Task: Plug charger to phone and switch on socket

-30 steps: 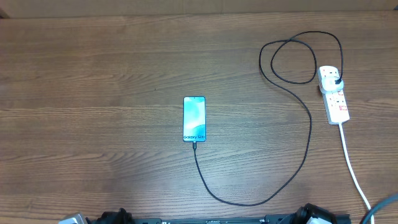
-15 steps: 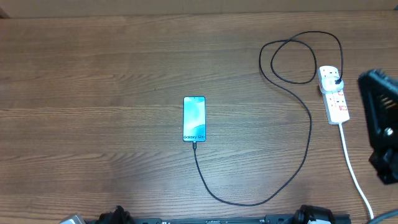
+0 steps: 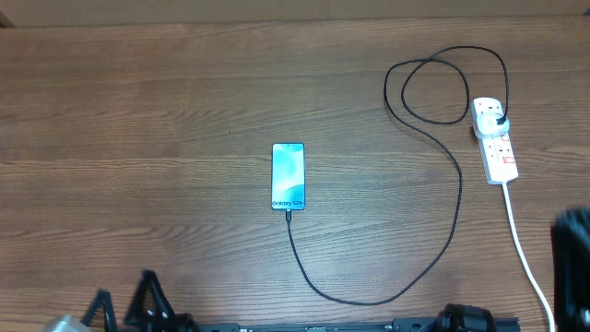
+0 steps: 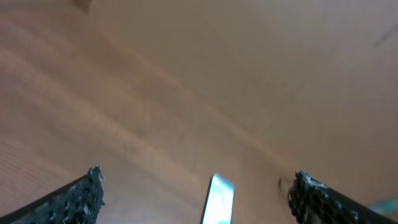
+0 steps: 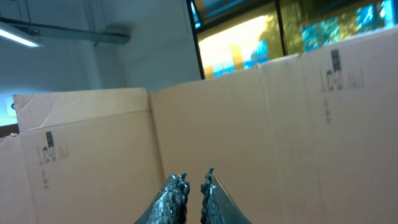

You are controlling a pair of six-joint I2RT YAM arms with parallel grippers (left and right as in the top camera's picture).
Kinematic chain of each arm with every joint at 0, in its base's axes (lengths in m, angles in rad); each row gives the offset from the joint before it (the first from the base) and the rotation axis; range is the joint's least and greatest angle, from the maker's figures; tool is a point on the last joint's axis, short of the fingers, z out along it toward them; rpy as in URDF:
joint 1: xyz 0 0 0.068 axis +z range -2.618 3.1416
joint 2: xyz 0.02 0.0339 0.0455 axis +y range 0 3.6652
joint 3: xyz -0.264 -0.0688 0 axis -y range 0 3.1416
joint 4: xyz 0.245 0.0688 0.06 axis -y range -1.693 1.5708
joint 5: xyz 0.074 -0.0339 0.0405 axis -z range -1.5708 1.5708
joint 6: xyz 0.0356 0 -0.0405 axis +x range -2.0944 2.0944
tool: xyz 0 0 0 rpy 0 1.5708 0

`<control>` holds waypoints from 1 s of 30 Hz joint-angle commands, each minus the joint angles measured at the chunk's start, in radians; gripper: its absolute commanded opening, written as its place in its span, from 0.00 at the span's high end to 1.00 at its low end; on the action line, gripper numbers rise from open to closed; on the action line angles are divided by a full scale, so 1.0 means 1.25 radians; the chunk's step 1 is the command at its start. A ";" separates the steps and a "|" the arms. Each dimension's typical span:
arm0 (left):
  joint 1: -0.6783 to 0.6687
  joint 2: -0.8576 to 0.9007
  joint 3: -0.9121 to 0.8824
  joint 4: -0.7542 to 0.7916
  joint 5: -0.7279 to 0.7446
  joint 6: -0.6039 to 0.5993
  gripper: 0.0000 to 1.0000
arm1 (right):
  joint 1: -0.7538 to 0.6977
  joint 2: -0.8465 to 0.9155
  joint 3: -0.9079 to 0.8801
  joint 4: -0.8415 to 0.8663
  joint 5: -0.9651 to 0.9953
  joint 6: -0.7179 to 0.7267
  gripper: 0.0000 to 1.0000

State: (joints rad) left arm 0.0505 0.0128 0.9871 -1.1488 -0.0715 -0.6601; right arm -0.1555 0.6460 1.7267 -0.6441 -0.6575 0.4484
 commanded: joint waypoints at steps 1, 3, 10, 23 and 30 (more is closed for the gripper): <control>0.007 -0.007 -0.065 0.073 -0.055 -0.044 0.01 | 0.005 -0.037 -0.007 0.005 0.035 -0.010 0.87; 0.007 -0.007 -0.120 0.135 -0.054 -0.044 0.00 | 0.005 -0.053 -0.007 0.008 0.035 -0.010 0.87; 0.006 -0.007 -0.350 0.357 -0.053 -0.044 0.00 | 0.005 -0.087 -0.007 0.024 0.035 -0.010 0.87; 0.006 -0.007 -0.634 0.675 -0.054 -0.043 0.01 | 0.005 -0.257 -0.007 0.051 0.035 -0.074 0.87; 0.006 -0.007 -0.703 0.785 -0.056 0.014 0.00 | 0.015 -0.333 -0.004 0.055 0.042 -0.097 0.87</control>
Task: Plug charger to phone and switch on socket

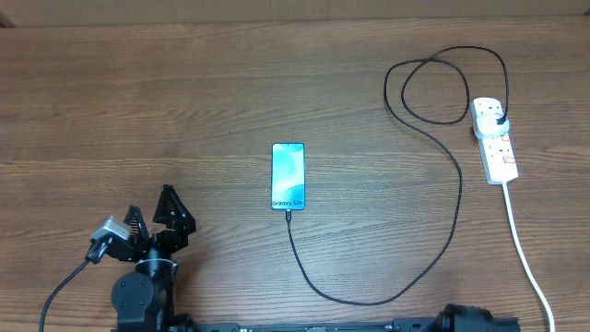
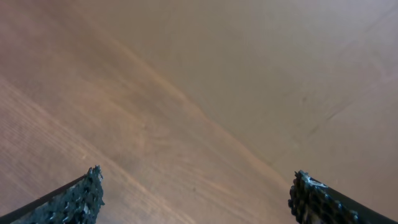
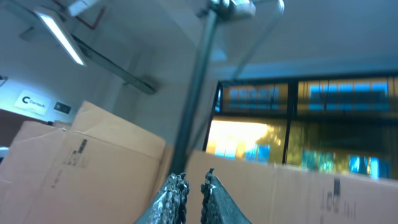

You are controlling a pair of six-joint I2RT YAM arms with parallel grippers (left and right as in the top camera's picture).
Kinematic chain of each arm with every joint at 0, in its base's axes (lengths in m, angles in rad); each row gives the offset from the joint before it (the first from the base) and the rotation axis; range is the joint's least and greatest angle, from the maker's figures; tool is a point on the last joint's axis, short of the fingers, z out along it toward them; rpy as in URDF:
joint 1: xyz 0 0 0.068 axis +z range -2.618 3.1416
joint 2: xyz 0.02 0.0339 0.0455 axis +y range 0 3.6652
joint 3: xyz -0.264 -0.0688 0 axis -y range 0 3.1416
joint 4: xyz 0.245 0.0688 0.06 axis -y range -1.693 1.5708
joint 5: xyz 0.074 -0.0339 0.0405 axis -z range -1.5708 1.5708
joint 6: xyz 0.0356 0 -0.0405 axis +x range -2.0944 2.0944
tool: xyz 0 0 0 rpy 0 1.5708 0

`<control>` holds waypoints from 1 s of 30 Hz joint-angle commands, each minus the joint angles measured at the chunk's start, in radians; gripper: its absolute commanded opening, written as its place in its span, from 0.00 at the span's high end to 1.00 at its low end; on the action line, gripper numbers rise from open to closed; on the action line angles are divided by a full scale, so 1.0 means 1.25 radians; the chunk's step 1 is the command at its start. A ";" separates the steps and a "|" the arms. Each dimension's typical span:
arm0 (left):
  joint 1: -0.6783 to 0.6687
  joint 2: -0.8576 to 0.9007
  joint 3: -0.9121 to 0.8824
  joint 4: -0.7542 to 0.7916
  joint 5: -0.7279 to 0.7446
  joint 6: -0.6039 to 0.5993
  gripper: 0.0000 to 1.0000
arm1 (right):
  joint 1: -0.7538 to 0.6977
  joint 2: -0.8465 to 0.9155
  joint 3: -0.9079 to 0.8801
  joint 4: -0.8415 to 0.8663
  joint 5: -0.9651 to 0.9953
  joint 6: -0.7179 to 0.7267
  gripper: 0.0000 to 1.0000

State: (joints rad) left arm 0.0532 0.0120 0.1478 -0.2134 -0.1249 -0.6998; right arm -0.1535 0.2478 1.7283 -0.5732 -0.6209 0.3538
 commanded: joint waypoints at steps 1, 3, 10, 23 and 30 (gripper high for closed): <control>0.004 -0.006 -0.044 0.058 -0.013 0.066 0.00 | 0.017 -0.021 -0.005 -0.001 0.018 -0.022 0.87; 0.004 -0.006 -0.069 0.089 -0.013 0.092 0.00 | 0.021 -0.032 -0.005 -0.001 0.030 -0.025 0.86; 0.004 -0.006 -0.114 0.119 -0.003 0.135 0.00 | 0.021 -0.036 -0.005 0.003 0.036 -0.039 0.89; 0.004 -0.006 -0.114 0.115 0.016 0.258 0.00 | 0.021 -0.036 -0.042 0.009 0.130 -0.039 0.88; 0.004 -0.006 -0.114 0.115 0.016 0.258 0.00 | 0.020 -0.036 -0.216 0.139 0.154 -0.029 0.85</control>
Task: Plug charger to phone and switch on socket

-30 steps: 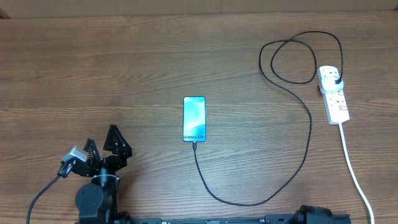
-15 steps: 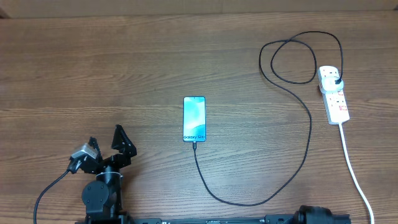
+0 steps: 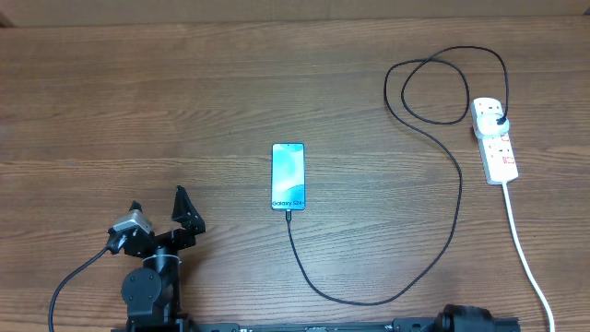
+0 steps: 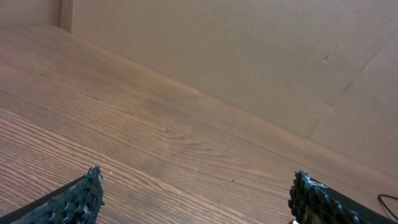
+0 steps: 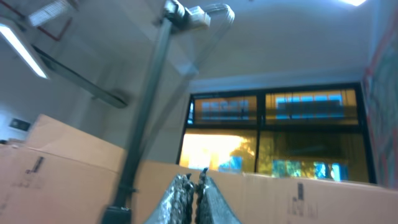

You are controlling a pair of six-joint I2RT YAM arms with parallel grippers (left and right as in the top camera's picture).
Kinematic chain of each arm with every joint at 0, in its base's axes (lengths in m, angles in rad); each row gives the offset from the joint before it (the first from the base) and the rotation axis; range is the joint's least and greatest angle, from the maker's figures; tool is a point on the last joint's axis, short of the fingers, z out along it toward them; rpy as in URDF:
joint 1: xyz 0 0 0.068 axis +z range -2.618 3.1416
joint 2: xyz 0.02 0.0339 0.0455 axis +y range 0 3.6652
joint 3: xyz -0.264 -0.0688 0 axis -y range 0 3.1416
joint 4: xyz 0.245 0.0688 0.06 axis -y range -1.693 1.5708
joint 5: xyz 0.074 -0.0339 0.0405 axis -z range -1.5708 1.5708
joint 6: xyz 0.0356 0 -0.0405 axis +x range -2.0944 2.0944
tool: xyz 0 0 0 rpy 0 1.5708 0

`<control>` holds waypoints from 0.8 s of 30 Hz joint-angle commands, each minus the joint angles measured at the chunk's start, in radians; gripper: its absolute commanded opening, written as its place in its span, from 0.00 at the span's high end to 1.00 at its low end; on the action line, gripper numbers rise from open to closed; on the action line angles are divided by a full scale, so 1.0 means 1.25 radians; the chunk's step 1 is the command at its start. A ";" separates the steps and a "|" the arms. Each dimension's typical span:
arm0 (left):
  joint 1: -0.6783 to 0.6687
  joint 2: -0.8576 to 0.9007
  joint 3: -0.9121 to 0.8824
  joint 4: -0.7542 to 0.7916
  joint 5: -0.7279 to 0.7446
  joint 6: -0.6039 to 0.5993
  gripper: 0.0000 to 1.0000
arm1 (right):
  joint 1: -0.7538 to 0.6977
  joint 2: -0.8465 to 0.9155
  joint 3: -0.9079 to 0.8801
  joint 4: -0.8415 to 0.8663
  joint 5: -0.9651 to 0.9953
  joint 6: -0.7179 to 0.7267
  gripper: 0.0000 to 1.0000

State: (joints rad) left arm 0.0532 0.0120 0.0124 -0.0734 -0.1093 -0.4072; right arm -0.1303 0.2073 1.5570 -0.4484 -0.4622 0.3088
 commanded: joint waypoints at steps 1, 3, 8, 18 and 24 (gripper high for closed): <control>0.004 -0.006 -0.005 0.003 0.004 0.024 0.00 | 0.002 -0.004 -0.115 0.072 0.028 0.007 0.83; 0.004 -0.006 -0.005 0.003 0.004 0.024 0.00 | 0.002 -0.004 -0.183 0.137 0.028 0.007 0.75; 0.004 -0.006 -0.005 0.003 0.004 0.024 0.00 | 0.002 -0.004 -0.399 0.385 0.029 0.007 0.00; 0.004 -0.006 -0.005 0.003 0.004 0.024 0.01 | 0.002 -0.004 -0.573 0.576 0.089 0.006 0.00; 0.004 -0.006 -0.005 0.003 0.004 0.024 0.00 | 0.002 -0.004 -0.587 0.525 0.145 0.005 0.00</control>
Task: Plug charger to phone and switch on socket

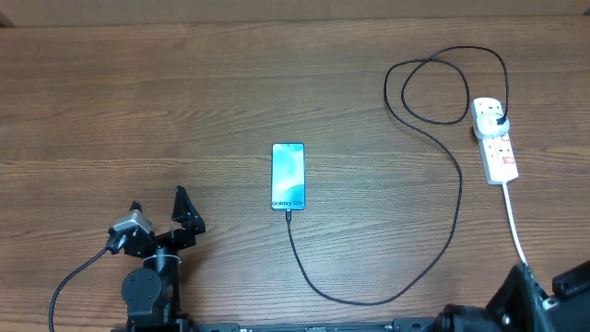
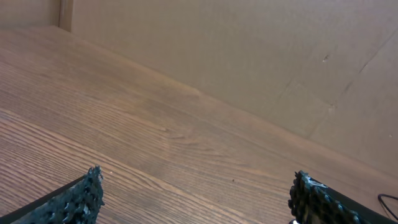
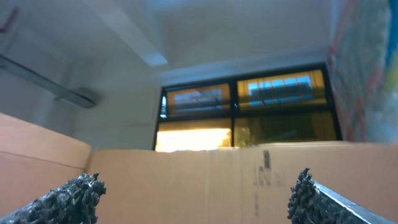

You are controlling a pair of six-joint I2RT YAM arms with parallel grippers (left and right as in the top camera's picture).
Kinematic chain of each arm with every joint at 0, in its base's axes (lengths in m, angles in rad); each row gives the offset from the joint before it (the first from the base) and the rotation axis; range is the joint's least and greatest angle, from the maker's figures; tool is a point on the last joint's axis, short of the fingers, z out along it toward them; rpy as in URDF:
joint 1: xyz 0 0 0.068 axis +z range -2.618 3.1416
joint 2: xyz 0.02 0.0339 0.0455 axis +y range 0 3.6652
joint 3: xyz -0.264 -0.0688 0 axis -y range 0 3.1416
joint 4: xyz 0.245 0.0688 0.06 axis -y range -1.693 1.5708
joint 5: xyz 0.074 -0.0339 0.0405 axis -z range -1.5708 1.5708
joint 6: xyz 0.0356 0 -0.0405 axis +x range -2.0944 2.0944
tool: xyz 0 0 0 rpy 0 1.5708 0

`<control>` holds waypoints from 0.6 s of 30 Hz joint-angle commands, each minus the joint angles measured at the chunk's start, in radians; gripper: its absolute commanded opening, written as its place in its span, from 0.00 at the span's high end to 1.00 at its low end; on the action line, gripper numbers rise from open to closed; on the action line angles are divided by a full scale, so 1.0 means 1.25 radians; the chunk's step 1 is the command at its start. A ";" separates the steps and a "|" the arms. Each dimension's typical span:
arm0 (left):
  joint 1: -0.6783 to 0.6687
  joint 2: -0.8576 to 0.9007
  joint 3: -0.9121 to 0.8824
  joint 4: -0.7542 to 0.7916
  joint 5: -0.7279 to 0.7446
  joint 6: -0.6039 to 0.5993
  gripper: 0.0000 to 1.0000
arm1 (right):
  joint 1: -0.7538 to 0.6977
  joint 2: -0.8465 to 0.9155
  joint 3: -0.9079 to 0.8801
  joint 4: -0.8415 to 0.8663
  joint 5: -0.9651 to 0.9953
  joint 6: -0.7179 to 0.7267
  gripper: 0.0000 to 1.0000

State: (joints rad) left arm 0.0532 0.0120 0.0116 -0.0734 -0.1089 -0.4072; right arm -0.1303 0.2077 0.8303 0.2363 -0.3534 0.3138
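The phone [image 1: 288, 176] lies face up mid-table with its screen lit. A black charger cable [image 1: 458, 198] is plugged into its near end and loops away to a plug in the white power strip [image 1: 496, 138] at the right. The state of the strip's switch is too small to read. My left gripper [image 1: 159, 201] stands open near the front left, well left of the phone; in its wrist view the left gripper [image 2: 196, 175] has only bare table between its fingers. My right gripper [image 1: 546, 281] is at the bottom right corner, and the right gripper [image 3: 198, 175] is open, facing cardboard.
The strip's white lead [image 1: 523, 244] runs toward the front right edge, close to my right arm. A cardboard wall [image 2: 261, 56] borders the far side of the wooden table [image 1: 138, 111]. The black cable's end [image 2: 388, 198] shows at the left wrist view's right edge.
My right gripper was shut and out of the overhead view; now it is open and shows at the bottom right corner. The left arm, phone and cable have not moved.
At first my left gripper sat open at the front left edge and the right arm showed at the right edge, its gripper barely parted. Then the left arm stood further onto the table and the right had left the overhead view. The right gripper was later shut and is now open.
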 commanded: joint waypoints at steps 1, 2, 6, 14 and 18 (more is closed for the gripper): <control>0.004 -0.006 -0.005 0.003 0.004 0.024 0.00 | 0.002 -0.004 -0.006 -0.036 0.074 0.002 0.00; 0.004 -0.006 -0.005 0.003 0.004 0.024 0.00 | 0.002 -0.004 -0.006 -0.046 0.086 0.002 0.00; 0.004 -0.006 -0.005 0.003 0.004 0.023 0.00 | 0.002 -0.004 -0.006 -0.060 0.094 0.002 0.00; 0.004 -0.006 -0.005 0.003 0.004 0.024 0.01 | 0.002 0.023 -0.006 -0.184 0.094 0.002 0.00; 0.004 -0.006 -0.005 0.003 0.004 0.024 0.00 | 0.002 0.065 -0.006 -0.239 0.094 0.002 0.00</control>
State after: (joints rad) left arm 0.0532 0.0120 0.0116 -0.0738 -0.1089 -0.4072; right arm -0.1303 0.2348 0.8261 -0.0311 -0.2539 0.3141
